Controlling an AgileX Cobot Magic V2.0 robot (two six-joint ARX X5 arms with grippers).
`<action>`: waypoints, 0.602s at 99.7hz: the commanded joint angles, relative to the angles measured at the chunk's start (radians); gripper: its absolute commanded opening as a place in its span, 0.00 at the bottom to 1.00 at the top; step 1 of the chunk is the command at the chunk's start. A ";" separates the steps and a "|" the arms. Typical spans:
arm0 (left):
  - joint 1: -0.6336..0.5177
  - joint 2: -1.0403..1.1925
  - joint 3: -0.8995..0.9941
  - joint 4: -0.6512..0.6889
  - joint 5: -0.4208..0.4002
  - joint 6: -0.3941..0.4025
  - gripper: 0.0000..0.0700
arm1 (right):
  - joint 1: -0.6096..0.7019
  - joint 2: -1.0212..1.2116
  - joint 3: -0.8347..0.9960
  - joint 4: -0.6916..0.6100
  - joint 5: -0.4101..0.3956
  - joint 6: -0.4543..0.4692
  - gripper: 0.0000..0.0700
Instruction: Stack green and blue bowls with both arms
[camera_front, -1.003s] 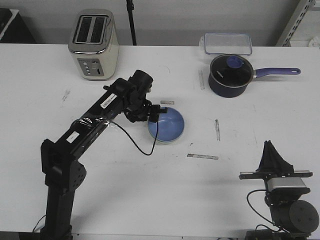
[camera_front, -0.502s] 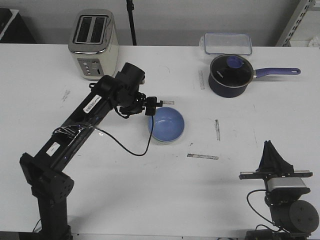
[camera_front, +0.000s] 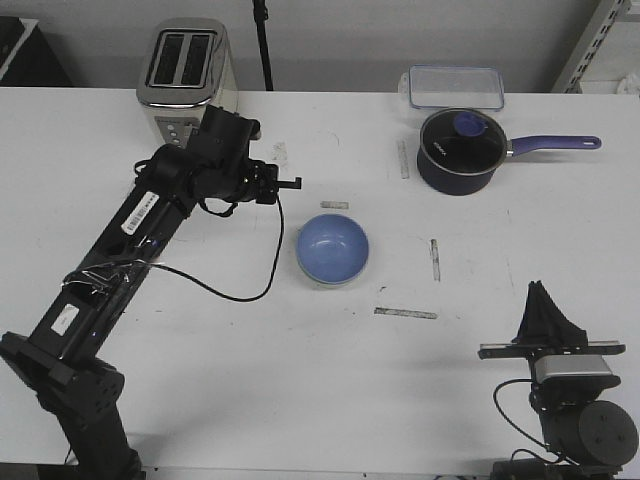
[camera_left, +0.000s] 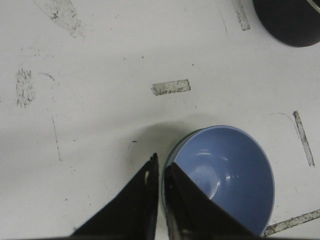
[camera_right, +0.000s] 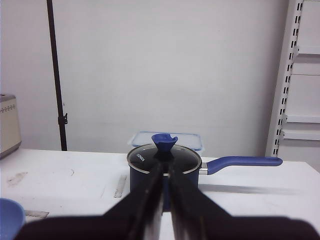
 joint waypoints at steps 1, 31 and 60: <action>-0.003 -0.002 0.019 0.010 -0.003 0.035 0.00 | 0.002 -0.001 0.001 0.010 0.000 0.003 0.01; 0.008 -0.049 0.019 0.032 -0.003 0.049 0.00 | 0.002 -0.001 0.001 0.010 0.000 0.003 0.01; 0.010 -0.158 -0.047 0.139 -0.003 0.067 0.00 | 0.002 -0.001 0.001 0.010 0.000 0.003 0.01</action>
